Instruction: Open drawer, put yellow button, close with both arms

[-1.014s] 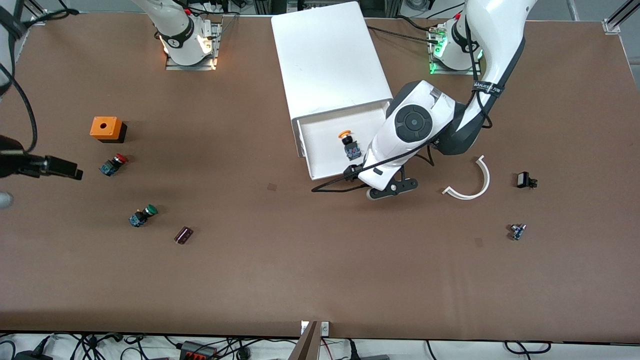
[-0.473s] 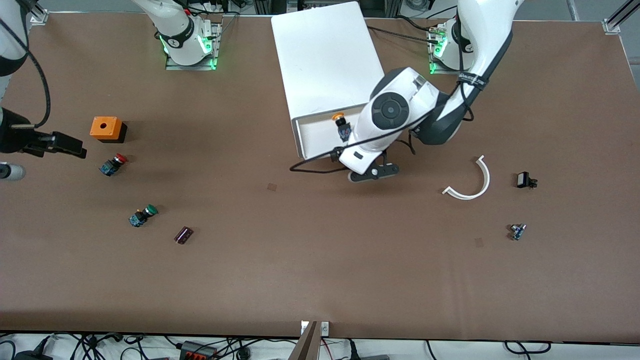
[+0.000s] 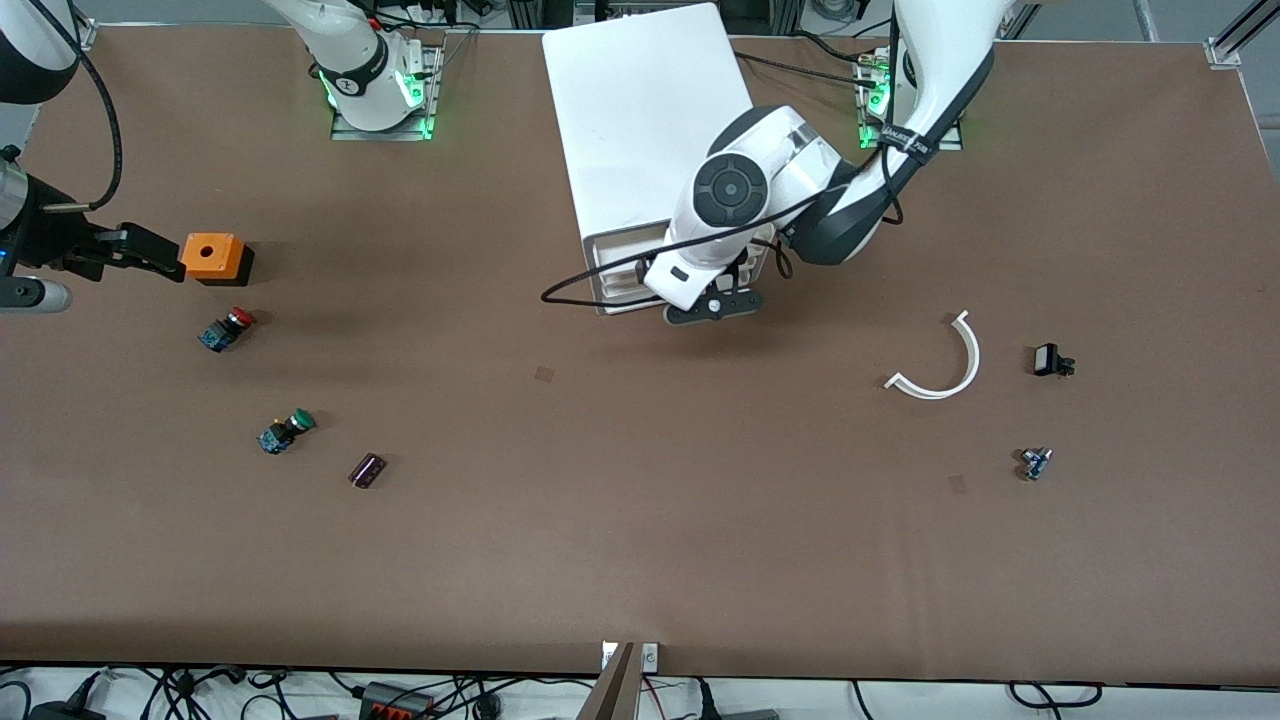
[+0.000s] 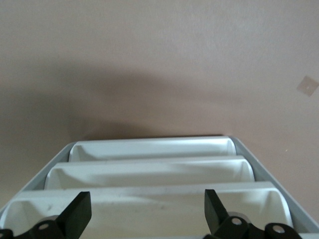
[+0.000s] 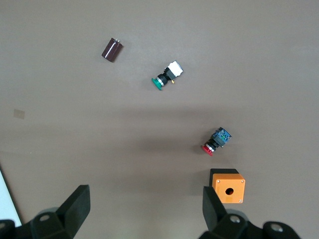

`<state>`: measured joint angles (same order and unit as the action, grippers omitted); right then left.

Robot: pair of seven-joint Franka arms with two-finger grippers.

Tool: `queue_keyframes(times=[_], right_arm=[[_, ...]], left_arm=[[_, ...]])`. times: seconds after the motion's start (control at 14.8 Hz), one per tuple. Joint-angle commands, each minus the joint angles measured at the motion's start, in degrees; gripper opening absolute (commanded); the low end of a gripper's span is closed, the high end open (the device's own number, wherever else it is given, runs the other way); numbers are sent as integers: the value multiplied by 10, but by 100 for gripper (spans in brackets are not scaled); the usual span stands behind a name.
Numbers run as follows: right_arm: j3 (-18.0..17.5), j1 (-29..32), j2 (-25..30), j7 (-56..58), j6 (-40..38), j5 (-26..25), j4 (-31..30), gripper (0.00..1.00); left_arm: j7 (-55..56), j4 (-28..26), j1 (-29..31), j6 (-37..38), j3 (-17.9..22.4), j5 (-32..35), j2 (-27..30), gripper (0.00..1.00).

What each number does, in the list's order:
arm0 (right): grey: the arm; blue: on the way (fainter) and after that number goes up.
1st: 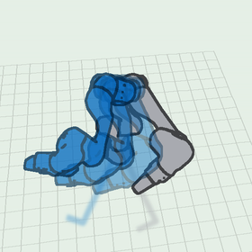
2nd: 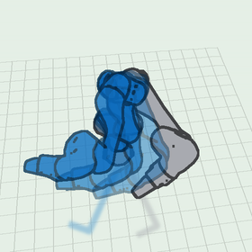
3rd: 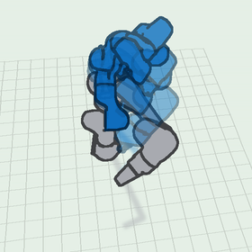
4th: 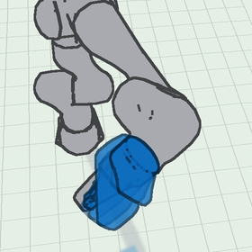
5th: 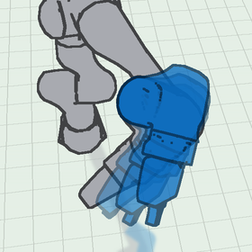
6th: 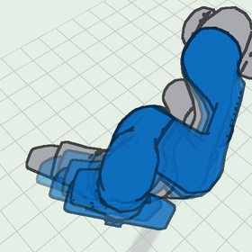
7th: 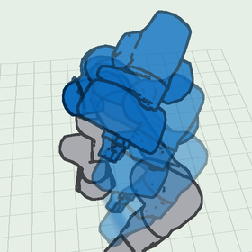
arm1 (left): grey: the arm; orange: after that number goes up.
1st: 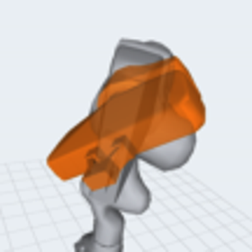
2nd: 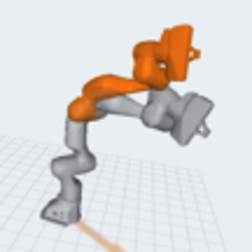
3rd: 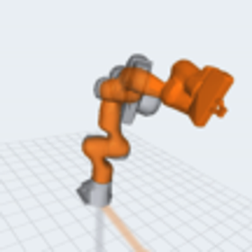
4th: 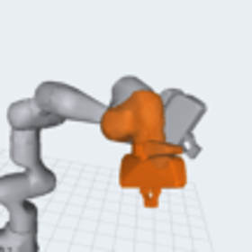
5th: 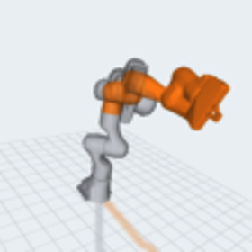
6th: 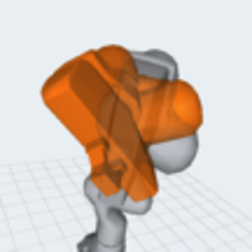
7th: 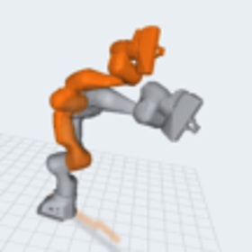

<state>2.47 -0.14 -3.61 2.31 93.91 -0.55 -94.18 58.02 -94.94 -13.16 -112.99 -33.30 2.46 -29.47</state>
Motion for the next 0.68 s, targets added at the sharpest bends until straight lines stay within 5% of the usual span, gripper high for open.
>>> queue_keyframes(times=[0.0, 0.61], right_arm=[[-3, 0, 11, 11, 1, -8, -5, 100], [-3, 0, 11, 4, -13, -8, -7, 100]], left_arm=[[16, -21, 5, 10, -19, 11, 22, 100], [10, -9, 20, 32, -32, 16, 23, 100]])
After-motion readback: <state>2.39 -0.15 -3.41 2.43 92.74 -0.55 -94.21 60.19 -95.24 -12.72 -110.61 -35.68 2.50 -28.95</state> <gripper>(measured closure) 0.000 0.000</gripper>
